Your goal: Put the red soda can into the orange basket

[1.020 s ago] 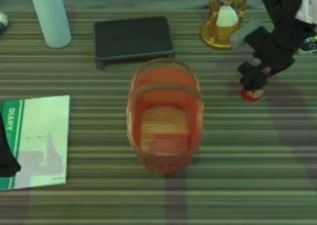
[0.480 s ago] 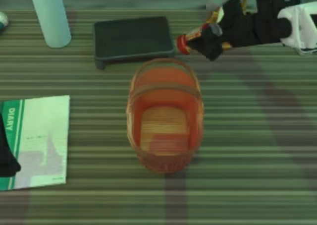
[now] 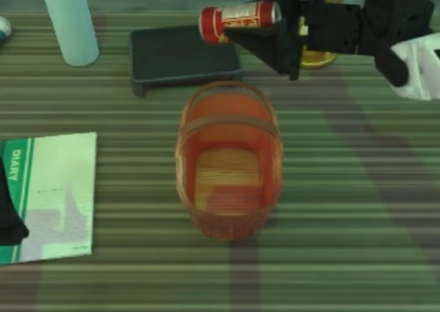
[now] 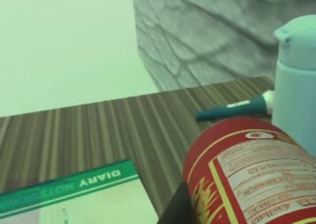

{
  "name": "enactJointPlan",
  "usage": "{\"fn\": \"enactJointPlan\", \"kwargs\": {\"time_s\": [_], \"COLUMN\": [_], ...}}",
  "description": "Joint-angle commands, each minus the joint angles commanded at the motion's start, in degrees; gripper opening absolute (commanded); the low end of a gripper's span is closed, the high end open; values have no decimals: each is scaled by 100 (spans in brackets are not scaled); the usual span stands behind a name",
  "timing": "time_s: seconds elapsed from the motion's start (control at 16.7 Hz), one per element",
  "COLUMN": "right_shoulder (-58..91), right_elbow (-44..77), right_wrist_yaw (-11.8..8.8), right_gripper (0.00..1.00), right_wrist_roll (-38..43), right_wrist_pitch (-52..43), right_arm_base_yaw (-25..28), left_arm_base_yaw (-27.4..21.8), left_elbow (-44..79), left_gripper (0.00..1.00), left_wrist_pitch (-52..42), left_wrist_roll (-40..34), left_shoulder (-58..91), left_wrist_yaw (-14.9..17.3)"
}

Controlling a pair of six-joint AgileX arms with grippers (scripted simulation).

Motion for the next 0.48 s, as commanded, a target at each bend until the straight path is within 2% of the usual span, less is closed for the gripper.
{"fn": "enactJointPlan", "kwargs": {"time_s": [0.12, 0.24, 0.48], "right_shoulder": [-162, -264, -285], "right_elbow": [-210, -330, -353], "right_wrist_yaw": [-346, -547, -585], "right_gripper": [0, 0, 0], "right_wrist_roll": [179, 279, 297], "right_wrist_pitch": [532, 822, 876], "right_arm_base_yaw": [41, 65, 70], "left_arm_base_yaw": [0, 0, 0], "left_elbow": [0, 0, 0], "left_gripper": [100, 100, 100], "left_wrist_pitch": [0, 0, 0], "left_wrist_roll": [0, 0, 0], "left_shoulder": [0, 0, 0], "left_wrist_yaw": [0, 0, 0]}}
